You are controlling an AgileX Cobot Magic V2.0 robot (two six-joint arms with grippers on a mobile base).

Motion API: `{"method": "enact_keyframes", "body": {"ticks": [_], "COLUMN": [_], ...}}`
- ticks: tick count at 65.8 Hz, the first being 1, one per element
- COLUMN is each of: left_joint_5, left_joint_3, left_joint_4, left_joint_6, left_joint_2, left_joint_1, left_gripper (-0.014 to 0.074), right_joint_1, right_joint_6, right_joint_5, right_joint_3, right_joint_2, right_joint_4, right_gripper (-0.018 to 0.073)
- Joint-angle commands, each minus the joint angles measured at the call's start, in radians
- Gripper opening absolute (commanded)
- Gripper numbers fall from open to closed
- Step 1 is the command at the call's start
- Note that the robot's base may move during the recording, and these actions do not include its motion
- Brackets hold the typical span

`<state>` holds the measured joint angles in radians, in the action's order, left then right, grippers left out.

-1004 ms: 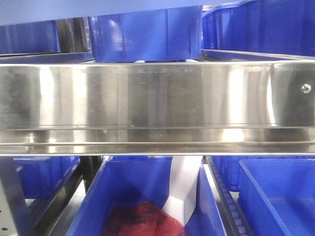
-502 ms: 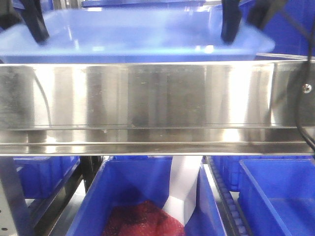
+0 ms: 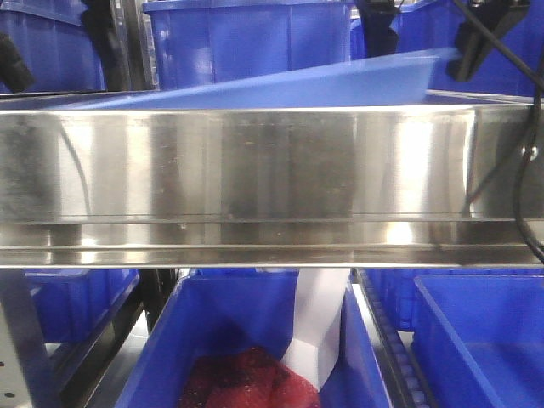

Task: Grab blue tray and place on right shelf
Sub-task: 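Lower the tray with both grippers onto the upper shelf rollers, then open both grippers and release the tray on the shelf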

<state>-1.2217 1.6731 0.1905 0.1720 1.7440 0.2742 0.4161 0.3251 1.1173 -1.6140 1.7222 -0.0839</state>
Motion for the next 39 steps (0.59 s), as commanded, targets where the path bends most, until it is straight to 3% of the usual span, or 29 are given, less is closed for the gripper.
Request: {"method": "enact_keyframes", "body": {"ticks": [1,8,21,30,39], "left_joint_5": [0.02,0.024,0.062,0.137,0.244], "left_joint_3": [0.034,0.034,0.017,-0.066,-0.228], "left_joint_4": [0.031,-0.009,-0.148,-0.153,-0.153], "left_joint_6": [0.001,0.001,0.007,0.007,0.007], "left_joint_2": [-0.065,-0.107,-0.274,-0.442,-0.636], "left_joint_1": [0.01,0.026,0.11,0.155,0.185], "left_gripper": [0.0576,0.0576,0.0551,0.0398,0.0198], "right_joint_1": [0.0,0.0,0.005,0.004,0.004], "right_joint_6": [-0.014,-0.014,-0.014,-0.014,-0.041], "right_joint_5": [-0.025,-0.034,-0.076,-0.132,-0.208], "right_joint_3": [-0.037,-0.036,0.024,0.15,0.315], "right_joint_2": [-0.077,-0.123,-0.273,-0.42,-0.593], "right_joint_4": [-0.026,-0.026,-0.027,-0.028,-0.027], "right_gripper": [0.0622,0.0622,0.0588,0.0421,0.0174]}}
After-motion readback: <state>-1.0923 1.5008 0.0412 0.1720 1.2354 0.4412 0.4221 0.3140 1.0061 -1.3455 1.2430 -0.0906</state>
